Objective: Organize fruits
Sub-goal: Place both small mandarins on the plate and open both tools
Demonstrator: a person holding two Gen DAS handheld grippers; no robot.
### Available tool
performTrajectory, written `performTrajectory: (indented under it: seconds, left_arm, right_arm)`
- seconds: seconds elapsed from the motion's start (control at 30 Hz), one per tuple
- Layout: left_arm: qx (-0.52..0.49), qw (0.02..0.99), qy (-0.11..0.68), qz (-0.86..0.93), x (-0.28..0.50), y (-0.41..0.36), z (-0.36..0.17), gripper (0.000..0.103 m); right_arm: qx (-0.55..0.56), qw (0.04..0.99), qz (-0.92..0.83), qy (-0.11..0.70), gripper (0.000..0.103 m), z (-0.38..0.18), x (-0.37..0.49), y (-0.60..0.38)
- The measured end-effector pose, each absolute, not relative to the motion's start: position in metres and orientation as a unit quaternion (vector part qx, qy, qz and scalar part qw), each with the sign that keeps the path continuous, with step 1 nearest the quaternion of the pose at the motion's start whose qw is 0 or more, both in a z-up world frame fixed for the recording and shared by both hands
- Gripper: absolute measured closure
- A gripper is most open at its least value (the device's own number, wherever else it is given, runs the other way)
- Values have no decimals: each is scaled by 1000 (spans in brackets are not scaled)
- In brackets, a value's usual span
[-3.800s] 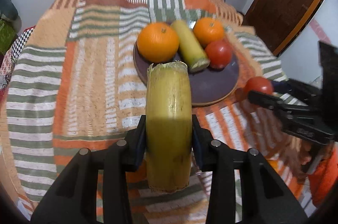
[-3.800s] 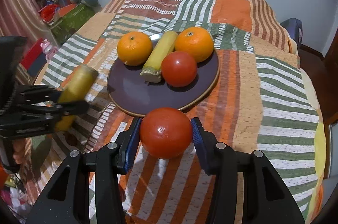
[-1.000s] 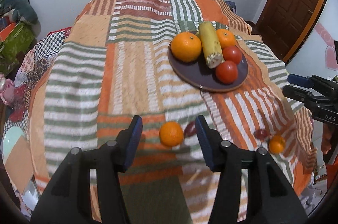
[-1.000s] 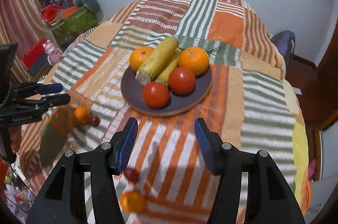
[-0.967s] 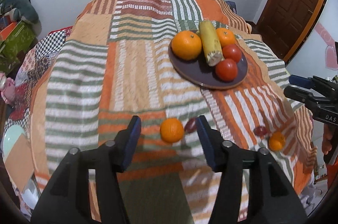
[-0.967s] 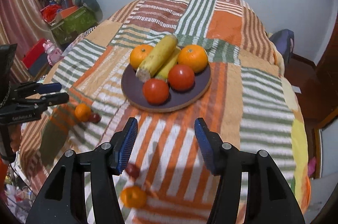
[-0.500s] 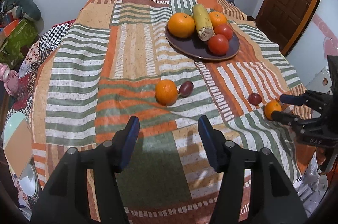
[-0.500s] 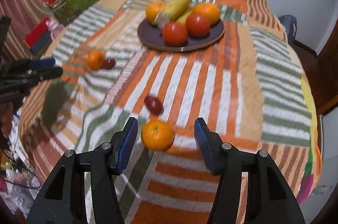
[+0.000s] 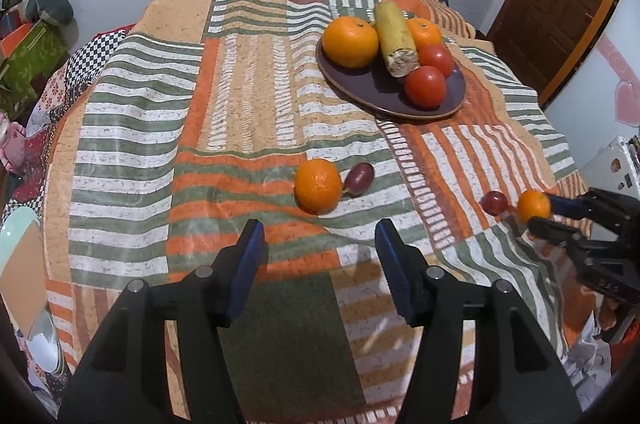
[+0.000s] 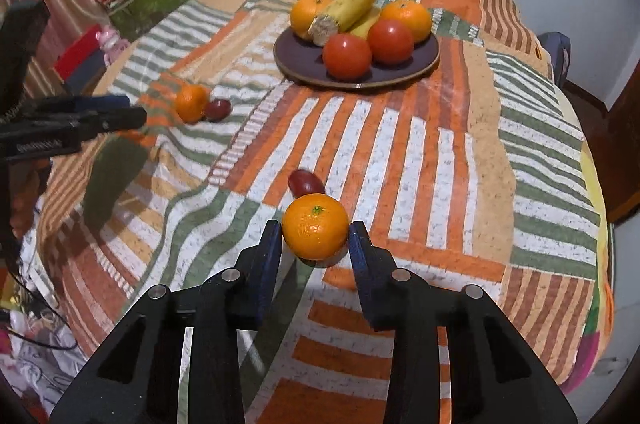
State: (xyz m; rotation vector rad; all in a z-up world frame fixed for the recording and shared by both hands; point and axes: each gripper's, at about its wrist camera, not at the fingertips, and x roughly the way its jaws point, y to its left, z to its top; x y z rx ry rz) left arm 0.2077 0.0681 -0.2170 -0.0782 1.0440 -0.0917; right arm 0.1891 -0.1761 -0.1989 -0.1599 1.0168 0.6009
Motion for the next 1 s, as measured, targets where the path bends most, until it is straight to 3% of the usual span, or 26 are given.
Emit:
performTrajectory:
  seconds: [0.27,0.47,1.0]
  left_arm:
    - [-39,856,513,-48,235,71,-239,48]
    - [-56,854,513,-63,249,74,-247,69]
    - [-33,874,479,-74,259,61,-217,71]
  right_arm:
    - [-49,841,279,461,71,-187,209,-183]
    - [-43,840,272,467,71,-192,222,-188]
    - [-35,846,273,457,71,-191,251,-188]
